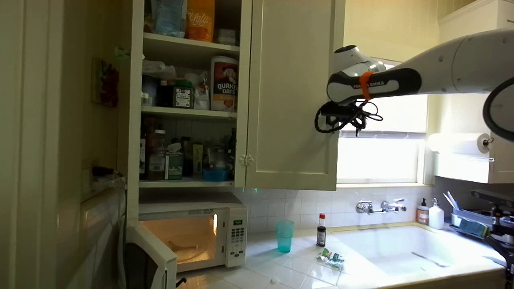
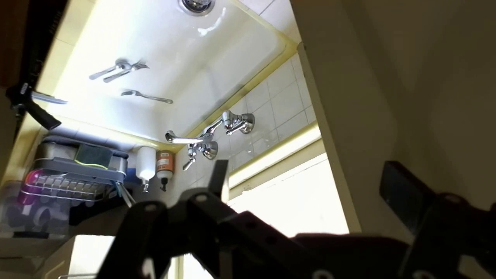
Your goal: Close the cabinet door on the right side
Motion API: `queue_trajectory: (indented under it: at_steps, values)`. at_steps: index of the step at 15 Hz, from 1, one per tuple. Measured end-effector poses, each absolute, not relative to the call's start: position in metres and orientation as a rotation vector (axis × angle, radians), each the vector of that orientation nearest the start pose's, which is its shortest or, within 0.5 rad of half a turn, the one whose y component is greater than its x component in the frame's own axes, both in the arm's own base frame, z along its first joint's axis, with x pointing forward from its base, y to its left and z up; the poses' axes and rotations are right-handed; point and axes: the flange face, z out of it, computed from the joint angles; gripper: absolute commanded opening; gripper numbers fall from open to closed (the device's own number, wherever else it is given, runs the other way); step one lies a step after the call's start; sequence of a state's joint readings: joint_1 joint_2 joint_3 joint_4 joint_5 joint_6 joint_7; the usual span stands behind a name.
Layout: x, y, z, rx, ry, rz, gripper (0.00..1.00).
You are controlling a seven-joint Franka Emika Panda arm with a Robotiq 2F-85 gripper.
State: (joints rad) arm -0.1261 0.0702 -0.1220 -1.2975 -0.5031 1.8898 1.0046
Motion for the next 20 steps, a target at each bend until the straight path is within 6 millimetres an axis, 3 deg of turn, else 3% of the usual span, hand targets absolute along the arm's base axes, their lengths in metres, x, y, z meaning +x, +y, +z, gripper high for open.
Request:
queue_trajectory:
  at_steps: [4, 11, 17, 20]
  values:
    - [0.590, -0.201, 0.757, -2.733, 1.851, -1.045, 1.00]
    - [0.597, -0.202, 0.760, -2.734, 1.835, -1.112, 1.00]
    - [0.613, -0.181, 0.777, -2.901, 1.369, -1.282, 1.00]
    - [0.620, -0.185, 0.780, -2.923, 1.230, -1.272, 1.00]
